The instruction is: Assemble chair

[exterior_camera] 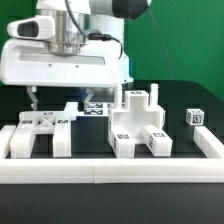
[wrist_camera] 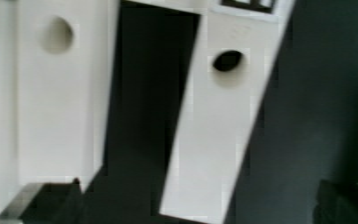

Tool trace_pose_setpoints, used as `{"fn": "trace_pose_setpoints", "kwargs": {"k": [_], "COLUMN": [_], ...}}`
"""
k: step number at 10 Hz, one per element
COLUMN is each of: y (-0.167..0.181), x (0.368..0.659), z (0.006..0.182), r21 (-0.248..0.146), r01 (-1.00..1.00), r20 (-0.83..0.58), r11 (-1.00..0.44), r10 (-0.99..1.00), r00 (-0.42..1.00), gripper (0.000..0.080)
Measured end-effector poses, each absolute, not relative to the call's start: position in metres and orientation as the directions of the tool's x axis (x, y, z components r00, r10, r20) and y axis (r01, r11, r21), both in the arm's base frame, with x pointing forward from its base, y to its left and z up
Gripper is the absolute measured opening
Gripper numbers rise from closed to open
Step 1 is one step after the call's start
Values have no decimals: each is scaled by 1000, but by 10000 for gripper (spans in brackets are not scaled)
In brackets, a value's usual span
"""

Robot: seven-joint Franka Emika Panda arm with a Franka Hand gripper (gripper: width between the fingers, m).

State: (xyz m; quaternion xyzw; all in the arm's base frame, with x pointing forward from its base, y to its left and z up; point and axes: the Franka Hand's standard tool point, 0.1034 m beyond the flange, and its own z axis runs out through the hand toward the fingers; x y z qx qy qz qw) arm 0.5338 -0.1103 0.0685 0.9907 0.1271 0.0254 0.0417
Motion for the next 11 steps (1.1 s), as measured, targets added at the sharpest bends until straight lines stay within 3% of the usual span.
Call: {"fn": "trace_pose_setpoints", "kwargs": {"k": [7,11], "y": [-88,-119], "x": [540,540], "z": [68,71], "r21": [78,64], "r01": [254,238], "r20": [43,14], "r11": [-964,-969], "r10": [258,239], "r00": [965,971], "gripper": [649,649]}}
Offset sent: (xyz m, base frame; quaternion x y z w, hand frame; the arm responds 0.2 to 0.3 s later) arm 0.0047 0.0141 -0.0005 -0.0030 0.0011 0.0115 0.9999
